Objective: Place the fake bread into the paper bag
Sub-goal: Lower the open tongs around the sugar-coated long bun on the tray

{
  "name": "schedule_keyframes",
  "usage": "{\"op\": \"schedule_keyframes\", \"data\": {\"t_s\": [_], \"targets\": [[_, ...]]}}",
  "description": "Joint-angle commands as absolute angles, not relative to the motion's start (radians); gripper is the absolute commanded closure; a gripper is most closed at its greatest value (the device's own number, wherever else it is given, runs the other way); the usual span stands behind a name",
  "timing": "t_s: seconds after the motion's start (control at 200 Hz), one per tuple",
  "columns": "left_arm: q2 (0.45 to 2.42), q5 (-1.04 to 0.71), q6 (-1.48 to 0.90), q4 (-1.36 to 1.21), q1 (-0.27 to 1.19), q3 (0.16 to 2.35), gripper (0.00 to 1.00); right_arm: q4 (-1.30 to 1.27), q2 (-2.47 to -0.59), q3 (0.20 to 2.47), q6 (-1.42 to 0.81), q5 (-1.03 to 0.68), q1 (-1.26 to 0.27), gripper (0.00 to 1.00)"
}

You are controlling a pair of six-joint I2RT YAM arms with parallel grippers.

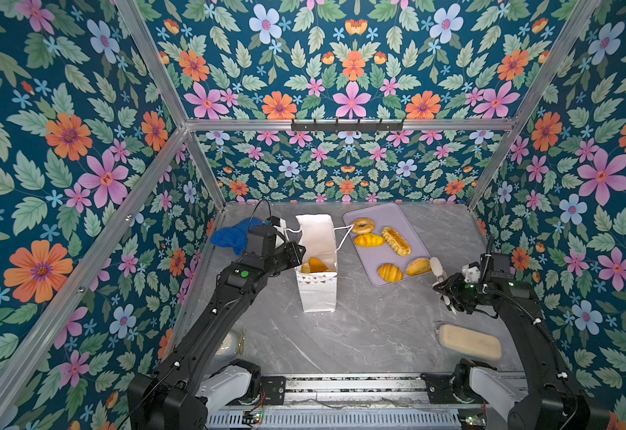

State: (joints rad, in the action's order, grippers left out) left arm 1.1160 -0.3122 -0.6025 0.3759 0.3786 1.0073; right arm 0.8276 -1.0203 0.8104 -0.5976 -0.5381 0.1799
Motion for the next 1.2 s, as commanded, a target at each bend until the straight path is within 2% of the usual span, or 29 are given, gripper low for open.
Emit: {"op": "schedule_keyframes", "data": {"t_s": [0.0,0.615,1.195], "targets": [[1.119,-0.317,-0.591,0.368,0.378,1.006,0.82,0.795,-1.035,0.805,-0.599,-0.581,0.182,0.6],[1.115,-0.309,-0.588,0.366,0.378,0.996,0.82,0.728,-1.127,0.81,-0.603,-0.603,0.181,0.53],[1.121,-0.298,-0.589,0.368,0.377,1.005,0.82,0.665,-1.222,0.822,-0.599,-0.625,0.182,0.53]]}}
